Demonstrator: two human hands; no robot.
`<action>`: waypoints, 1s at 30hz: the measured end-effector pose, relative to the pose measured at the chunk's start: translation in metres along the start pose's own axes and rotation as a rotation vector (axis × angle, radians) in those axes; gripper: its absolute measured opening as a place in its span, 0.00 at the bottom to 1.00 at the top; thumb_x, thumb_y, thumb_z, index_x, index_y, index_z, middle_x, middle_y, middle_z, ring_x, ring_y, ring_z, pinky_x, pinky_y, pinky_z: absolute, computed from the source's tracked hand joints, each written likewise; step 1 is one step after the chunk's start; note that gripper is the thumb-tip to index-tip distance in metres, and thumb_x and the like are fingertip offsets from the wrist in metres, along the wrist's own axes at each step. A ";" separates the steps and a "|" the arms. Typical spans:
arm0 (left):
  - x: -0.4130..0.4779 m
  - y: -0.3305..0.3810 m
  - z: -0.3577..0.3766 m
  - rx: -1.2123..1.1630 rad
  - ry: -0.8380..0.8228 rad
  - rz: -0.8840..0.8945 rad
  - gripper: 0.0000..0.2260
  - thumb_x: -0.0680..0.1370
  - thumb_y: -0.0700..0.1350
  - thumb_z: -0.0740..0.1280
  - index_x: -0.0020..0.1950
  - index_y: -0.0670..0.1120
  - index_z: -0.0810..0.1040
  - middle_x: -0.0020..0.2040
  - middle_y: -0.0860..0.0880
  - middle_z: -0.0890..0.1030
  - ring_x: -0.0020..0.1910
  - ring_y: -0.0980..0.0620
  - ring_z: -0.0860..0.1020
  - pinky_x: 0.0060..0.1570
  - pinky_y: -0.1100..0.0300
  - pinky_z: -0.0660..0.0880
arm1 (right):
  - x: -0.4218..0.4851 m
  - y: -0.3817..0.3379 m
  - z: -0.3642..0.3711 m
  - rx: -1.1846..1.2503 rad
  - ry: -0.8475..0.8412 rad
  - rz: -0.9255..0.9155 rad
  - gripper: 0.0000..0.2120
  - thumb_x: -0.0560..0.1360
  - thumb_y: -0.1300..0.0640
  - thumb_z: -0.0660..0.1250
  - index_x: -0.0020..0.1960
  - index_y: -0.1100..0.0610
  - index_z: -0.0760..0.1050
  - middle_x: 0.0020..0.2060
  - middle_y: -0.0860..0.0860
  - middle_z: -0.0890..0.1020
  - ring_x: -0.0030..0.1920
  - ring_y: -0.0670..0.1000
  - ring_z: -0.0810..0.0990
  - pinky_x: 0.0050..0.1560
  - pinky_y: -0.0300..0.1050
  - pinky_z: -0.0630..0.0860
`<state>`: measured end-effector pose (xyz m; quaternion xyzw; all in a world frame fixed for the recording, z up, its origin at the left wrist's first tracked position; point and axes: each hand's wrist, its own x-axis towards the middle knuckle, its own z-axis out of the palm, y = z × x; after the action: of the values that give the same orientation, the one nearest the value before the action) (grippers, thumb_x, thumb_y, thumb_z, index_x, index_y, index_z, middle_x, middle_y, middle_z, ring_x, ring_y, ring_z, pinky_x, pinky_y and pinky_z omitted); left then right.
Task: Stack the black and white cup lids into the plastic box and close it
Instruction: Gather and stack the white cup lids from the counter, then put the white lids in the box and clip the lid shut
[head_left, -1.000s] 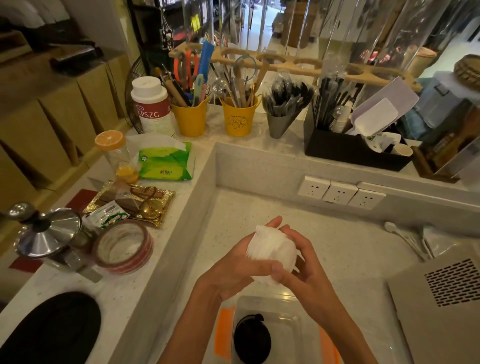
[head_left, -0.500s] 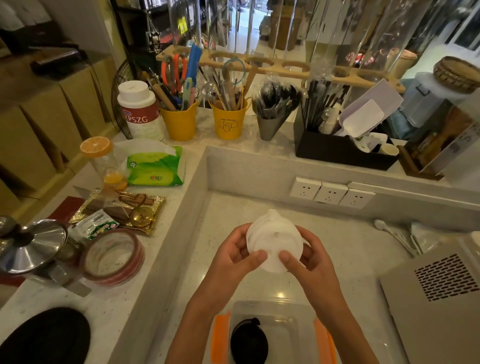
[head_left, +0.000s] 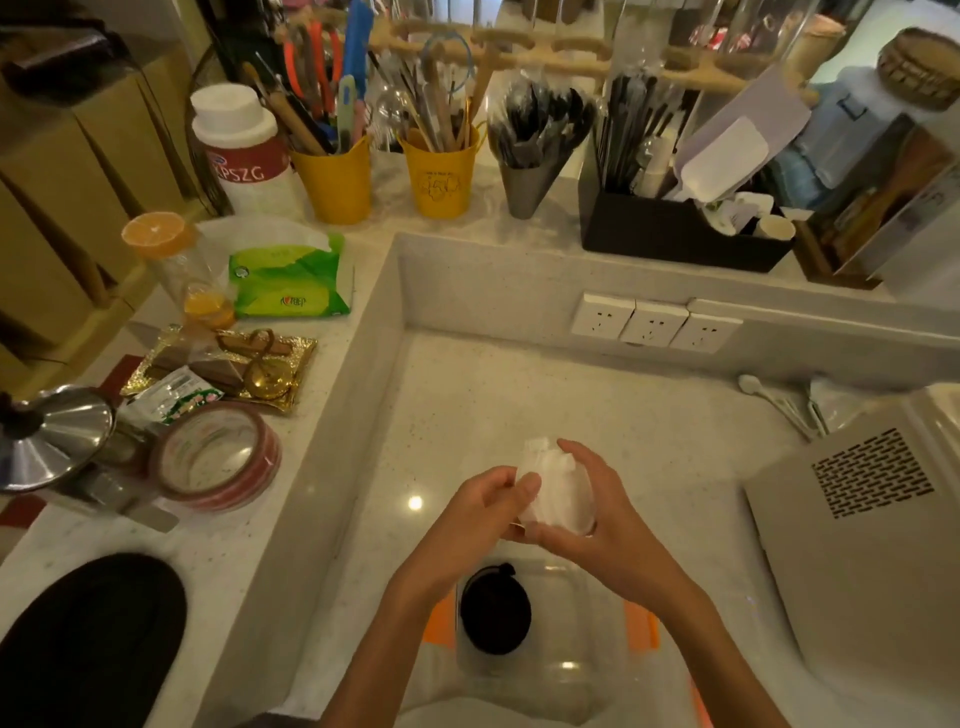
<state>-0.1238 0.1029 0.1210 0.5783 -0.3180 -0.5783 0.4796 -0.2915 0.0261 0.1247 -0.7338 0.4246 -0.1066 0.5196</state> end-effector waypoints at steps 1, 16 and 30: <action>-0.006 -0.007 -0.002 0.019 -0.014 0.009 0.10 0.82 0.55 0.63 0.53 0.58 0.84 0.48 0.51 0.88 0.49 0.53 0.86 0.49 0.62 0.82 | -0.007 0.008 -0.001 -0.009 0.010 0.024 0.43 0.65 0.38 0.77 0.71 0.34 0.55 0.67 0.37 0.63 0.66 0.43 0.67 0.58 0.36 0.73; -0.028 -0.124 0.051 1.309 -0.009 -0.163 0.19 0.83 0.44 0.60 0.73 0.38 0.66 0.68 0.41 0.73 0.65 0.44 0.73 0.63 0.54 0.72 | -0.014 0.091 0.033 -1.252 -0.370 -0.107 0.42 0.64 0.43 0.76 0.72 0.48 0.60 0.65 0.53 0.70 0.63 0.57 0.69 0.61 0.52 0.67; 0.008 -0.120 0.058 1.569 -0.018 -0.127 0.20 0.82 0.37 0.59 0.74 0.37 0.61 0.73 0.34 0.65 0.71 0.34 0.66 0.68 0.45 0.68 | -0.004 0.113 0.040 -1.265 -0.567 -0.097 0.46 0.67 0.62 0.76 0.76 0.49 0.53 0.76 0.59 0.54 0.72 0.63 0.59 0.64 0.55 0.73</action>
<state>-0.2015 0.1250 0.0142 0.7602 -0.6037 -0.2158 -0.1052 -0.3278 0.0453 0.0124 -0.9133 0.2196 0.3341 0.0776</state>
